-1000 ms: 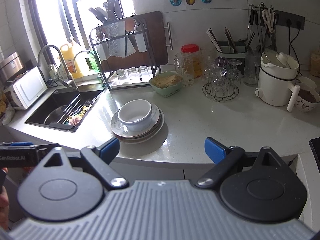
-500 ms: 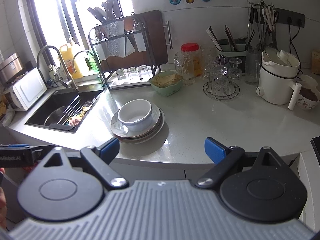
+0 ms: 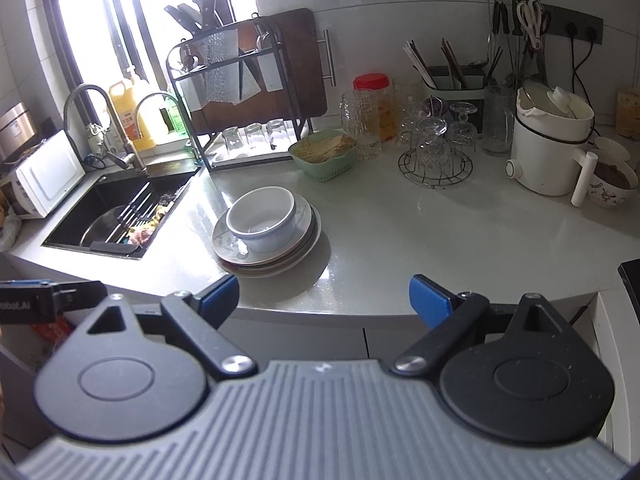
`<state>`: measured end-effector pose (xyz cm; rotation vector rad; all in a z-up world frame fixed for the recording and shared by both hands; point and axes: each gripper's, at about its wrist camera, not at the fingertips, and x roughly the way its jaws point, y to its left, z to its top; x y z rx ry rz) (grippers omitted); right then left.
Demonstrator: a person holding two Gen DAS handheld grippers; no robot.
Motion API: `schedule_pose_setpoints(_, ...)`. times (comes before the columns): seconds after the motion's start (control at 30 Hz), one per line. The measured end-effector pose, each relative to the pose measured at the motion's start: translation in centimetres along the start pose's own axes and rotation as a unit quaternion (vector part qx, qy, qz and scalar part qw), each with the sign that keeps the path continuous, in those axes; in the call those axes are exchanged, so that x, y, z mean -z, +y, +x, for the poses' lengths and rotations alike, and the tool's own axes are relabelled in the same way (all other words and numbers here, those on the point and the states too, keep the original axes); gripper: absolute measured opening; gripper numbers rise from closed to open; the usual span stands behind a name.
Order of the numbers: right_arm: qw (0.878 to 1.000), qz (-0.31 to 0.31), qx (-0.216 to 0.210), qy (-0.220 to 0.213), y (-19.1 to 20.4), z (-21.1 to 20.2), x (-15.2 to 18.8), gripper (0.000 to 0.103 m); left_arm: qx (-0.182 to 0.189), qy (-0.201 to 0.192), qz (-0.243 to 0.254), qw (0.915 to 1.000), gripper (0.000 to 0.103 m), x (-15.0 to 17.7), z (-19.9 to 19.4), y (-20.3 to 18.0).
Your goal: Organize plates and bowls
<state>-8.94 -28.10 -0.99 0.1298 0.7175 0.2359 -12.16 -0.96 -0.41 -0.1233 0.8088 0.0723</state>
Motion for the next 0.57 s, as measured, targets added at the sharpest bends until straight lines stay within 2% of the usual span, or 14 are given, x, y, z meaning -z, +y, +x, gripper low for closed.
schedule_pose_setpoints(0.57, 1.000, 0.001, -0.002, -0.018, 0.1, -1.1, 0.1, 0.093, -0.003, -0.011, -0.003, 0.9999, 0.099, 0.8, -1.3, -0.4)
